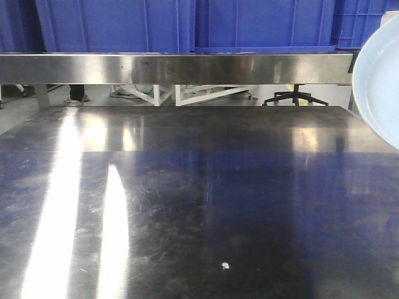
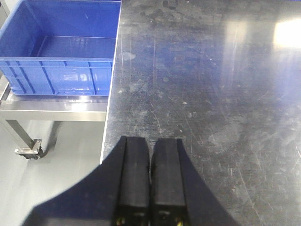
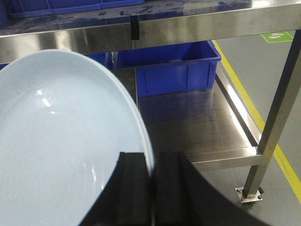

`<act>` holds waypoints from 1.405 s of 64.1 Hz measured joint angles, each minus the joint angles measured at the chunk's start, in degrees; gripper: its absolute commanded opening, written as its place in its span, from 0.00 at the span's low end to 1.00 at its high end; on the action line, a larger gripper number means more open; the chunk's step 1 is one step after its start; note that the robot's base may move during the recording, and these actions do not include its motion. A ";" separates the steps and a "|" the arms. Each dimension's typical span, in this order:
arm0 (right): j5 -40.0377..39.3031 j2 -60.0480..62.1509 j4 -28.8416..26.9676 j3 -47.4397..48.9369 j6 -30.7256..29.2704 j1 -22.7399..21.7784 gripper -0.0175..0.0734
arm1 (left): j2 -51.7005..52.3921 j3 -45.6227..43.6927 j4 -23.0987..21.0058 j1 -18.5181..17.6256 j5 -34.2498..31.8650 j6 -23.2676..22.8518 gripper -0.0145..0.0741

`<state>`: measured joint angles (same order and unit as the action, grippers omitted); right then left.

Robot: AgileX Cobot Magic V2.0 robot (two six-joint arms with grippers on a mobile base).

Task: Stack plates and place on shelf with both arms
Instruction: 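Back the base away from the table and turn, holding the plates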

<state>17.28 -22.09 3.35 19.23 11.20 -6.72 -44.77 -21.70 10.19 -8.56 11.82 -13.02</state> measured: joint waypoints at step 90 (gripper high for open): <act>0.00 0.00 0.00 -0.09 0.00 0.00 0.24 | 0.00 0.00 0.00 0.00 0.00 0.00 0.26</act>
<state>17.28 -22.09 3.35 19.14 11.20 -6.72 -44.77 -21.70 10.19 -8.56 11.82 -13.02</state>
